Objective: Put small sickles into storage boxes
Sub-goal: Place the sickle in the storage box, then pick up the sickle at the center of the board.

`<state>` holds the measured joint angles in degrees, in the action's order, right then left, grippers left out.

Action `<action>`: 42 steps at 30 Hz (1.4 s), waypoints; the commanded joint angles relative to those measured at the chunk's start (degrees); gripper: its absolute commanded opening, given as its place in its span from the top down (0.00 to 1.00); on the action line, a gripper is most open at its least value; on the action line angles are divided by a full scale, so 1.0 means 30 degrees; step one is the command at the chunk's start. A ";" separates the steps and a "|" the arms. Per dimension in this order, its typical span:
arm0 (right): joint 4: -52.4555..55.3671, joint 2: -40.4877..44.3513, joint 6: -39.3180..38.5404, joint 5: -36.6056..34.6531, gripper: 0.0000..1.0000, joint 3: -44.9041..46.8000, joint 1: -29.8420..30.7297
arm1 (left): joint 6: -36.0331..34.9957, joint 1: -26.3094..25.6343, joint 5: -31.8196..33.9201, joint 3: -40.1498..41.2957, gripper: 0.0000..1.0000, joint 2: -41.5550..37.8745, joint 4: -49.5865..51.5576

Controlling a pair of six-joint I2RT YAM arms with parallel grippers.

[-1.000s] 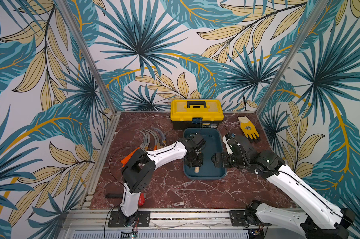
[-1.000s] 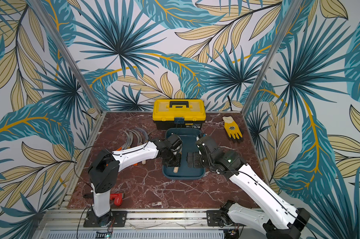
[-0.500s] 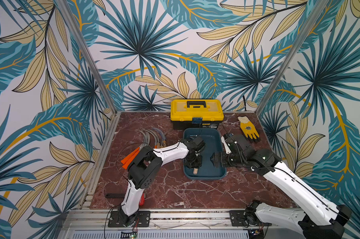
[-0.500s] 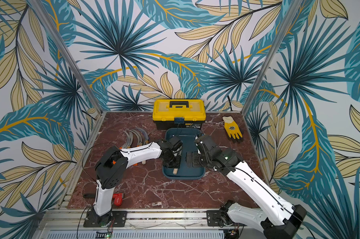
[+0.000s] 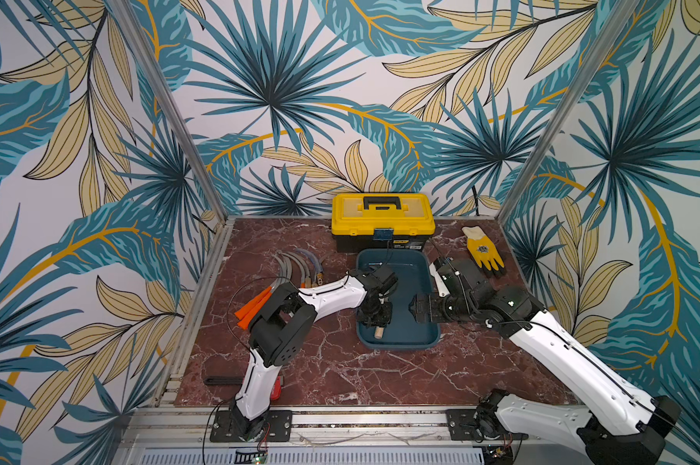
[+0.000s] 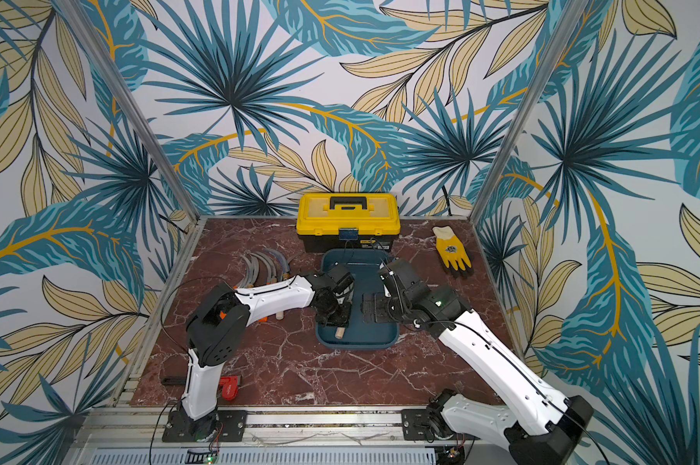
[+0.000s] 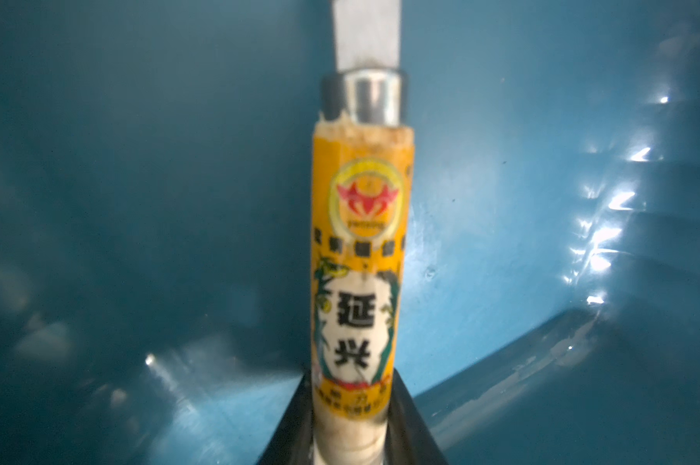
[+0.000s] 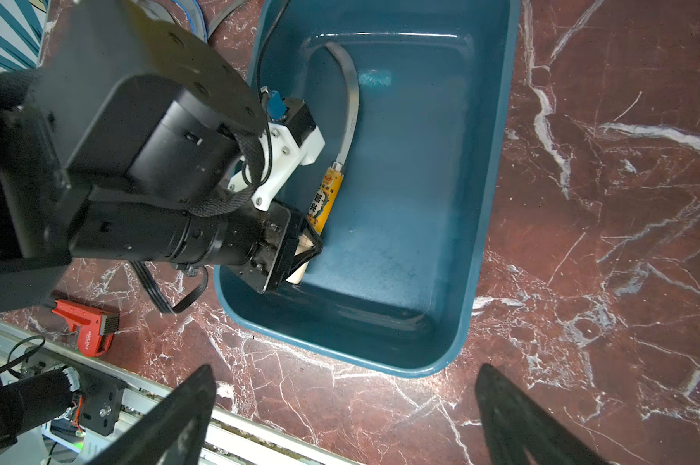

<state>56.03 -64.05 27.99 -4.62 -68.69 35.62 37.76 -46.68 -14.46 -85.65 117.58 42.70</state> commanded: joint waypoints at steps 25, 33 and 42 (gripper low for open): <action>0.0328 0.0110 -0.0378 -0.0013 0.00 -0.0510 -0.0349 | 0.0089 0.0061 -0.0117 -0.2751 0.01 -0.1481 0.0136; -0.0014 0.0255 -0.0245 0.0017 0.00 -0.0574 -0.0333 | -0.0311 0.0118 0.0911 -0.4205 0.01 -0.2266 0.1041; -0.0182 -0.0235 -0.0600 0.0294 0.00 -0.1278 -0.0328 | -0.0894 0.0951 0.2054 -0.4235 0.01 -0.4004 0.1314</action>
<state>55.96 -64.14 27.14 -4.21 -70.96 34.81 36.42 -45.36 -10.44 -96.82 108.64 45.36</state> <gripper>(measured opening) 0.994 0.994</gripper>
